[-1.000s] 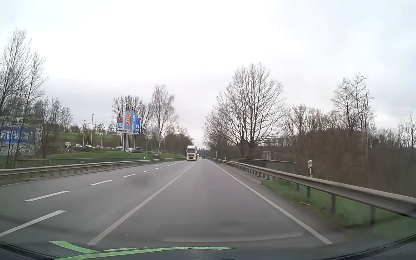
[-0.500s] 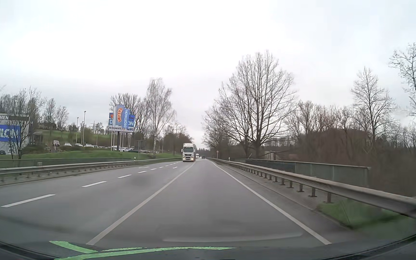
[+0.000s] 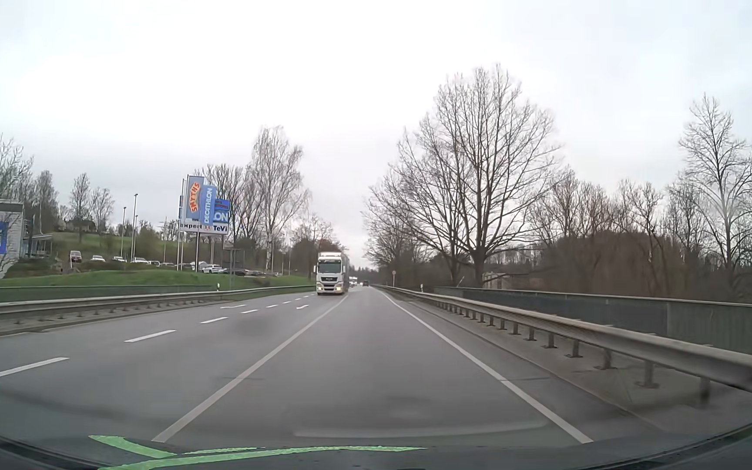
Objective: Follow the waypoints while adhering to traffic rules and regulations
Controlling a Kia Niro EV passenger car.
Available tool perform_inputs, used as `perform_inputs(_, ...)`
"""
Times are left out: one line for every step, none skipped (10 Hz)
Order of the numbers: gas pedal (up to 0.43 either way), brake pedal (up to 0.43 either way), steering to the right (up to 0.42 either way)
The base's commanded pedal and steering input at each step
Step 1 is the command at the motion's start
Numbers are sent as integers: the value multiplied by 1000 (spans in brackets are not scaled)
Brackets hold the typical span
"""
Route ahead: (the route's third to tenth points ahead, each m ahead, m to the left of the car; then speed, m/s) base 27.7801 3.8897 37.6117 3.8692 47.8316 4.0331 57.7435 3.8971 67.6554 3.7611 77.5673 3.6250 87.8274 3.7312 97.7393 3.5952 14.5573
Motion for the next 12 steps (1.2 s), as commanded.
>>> perform_inputs(240,0,2)
perform_inputs(240,0,1)
perform_inputs(240,0,1)
perform_inputs(240,0,1)
perform_inputs(240,0,1)
perform_inputs(240,0,1)
perform_inputs(240,0,1)
perform_inputs(240,0,1)
perform_inputs(240,0,1)
perform_inputs(240,0,0)
perform_inputs(240,0,0)
perform_inputs(240,0,-1)
